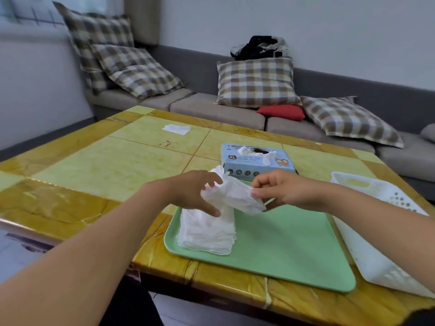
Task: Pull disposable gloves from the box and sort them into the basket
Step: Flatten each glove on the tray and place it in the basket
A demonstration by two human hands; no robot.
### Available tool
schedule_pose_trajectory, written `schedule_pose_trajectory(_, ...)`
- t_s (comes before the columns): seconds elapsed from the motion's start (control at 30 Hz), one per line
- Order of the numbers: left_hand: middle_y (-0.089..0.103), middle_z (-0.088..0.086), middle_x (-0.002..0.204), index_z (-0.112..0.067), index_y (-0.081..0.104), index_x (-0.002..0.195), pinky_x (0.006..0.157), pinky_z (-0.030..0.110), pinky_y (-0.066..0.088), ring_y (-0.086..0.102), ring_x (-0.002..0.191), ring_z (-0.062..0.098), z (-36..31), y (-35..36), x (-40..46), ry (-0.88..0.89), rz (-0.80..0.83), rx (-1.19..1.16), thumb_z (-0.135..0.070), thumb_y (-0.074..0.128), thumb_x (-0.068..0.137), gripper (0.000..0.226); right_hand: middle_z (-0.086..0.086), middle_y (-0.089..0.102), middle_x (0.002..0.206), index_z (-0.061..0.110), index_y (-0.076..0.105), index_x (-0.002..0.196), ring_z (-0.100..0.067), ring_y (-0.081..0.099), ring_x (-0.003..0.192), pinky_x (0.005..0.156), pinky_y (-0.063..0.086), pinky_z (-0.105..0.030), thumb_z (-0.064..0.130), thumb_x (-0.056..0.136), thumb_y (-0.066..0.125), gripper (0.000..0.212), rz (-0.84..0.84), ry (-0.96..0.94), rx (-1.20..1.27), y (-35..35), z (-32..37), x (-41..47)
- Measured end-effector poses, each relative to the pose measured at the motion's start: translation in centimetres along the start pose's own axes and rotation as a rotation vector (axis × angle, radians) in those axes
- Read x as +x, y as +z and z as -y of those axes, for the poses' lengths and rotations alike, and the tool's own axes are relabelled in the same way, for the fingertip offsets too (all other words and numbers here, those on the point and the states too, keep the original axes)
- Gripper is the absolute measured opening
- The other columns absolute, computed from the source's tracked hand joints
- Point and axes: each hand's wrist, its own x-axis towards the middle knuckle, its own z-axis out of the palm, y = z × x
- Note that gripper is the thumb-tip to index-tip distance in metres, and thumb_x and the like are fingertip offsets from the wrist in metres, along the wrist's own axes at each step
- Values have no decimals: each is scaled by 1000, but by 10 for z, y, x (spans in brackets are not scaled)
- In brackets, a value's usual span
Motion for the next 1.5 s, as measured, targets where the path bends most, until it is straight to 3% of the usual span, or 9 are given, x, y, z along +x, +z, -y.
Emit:
schedule_pose_trajectory(0.17, 34, -4, 148, -30, 33, 151, 109, 45, 41, 39, 133, 22, -2, 12, 26, -53, -25, 168, -36, 90, 69, 100, -7, 71, 93, 5, 66, 101, -18, 66, 87, 89, 56, -35, 18, 100, 59, 15, 140, 28, 19, -27, -6, -32)
schedule_pose_trajectory(0.3, 53, -6, 126, -29, 42, 145, 96, 31, 43, 51, 120, 20, 3, 11, 34, -118, 76, 148, -32, 86, 77, 81, -11, 61, 89, 8, 68, 100, -17, 56, 76, 71, 49, -25, 20, 99, 62, 14, 248, 62, 135, -45, -13, -56)
schedule_pose_trajectory(0.43, 45, -7, 133, -36, 42, 143, 103, 34, 41, 42, 123, 17, -12, -2, 26, -120, 7, 247, -40, 87, 73, 83, -3, 60, 76, 9, 65, 93, -11, 56, 63, 58, 51, -22, 17, 97, 60, 10, 20, 43, 414, -44, -20, -59)
schedule_pose_trajectory(0.63, 60, -17, 125, -39, 59, 126, 95, 28, 50, 61, 113, 0, -92, 13, 20, 52, -67, -611, -64, 83, 57, 77, -4, 67, 75, 9, 67, 100, -17, 65, 62, 56, 57, -29, 17, 100, 57, 13, -188, 65, 679, -41, -30, -50)
schedule_pose_trajectory(0.8, 69, -3, 120, -27, 60, 126, 95, 48, 57, 70, 107, 15, -128, 35, 37, 61, -203, -860, -34, 85, 79, 54, -10, 69, 88, 5, 66, 111, -19, 66, 69, 62, 59, -30, 18, 102, 54, 20, -228, -18, 723, -40, -26, -51)
schedule_pose_trajectory(0.93, 70, 0, 119, -24, 61, 127, 89, 43, 60, 73, 102, 20, -142, 40, 39, 134, -213, -934, -26, 82, 82, 50, -8, 67, 84, 9, 65, 101, -18, 67, 68, 62, 59, -29, 15, 100, 57, 10, -237, -43, 697, -32, -25, -53)
schedule_pose_trajectory(1.07, 78, 4, 97, -13, 74, 107, 78, 27, 58, 74, 92, 16, -144, 47, 42, 185, -251, -905, -15, 63, 97, 14, -10, 69, 85, 4, 65, 105, -20, 68, 73, 75, 61, -32, 11, 98, 60, 11, -269, -94, 789, -24, -27, -52)
schedule_pose_trajectory(1.3, 76, 10, 108, -6, 75, 110, 101, 44, 54, 70, 111, 25, -129, 31, 39, 240, -197, -763, -33, 50, 104, 38, -18, 72, 101, -7, 61, 125, -26, 73, 87, 79, 62, -35, 12, 97, 60, 34, -248, -116, 851, -24, -19, -50)
schedule_pose_trajectory(1.5, 59, 10, 63, 1, 60, 72, 58, 31, 47, 51, 55, 8, -91, 12, 38, 86, -479, -556, -24, 49, 106, 43, -11, 72, 87, 4, 65, 105, -20, 73, 75, 71, 62, -32, 12, 97, 58, 13, -226, -88, 874, -30, -19, -51)
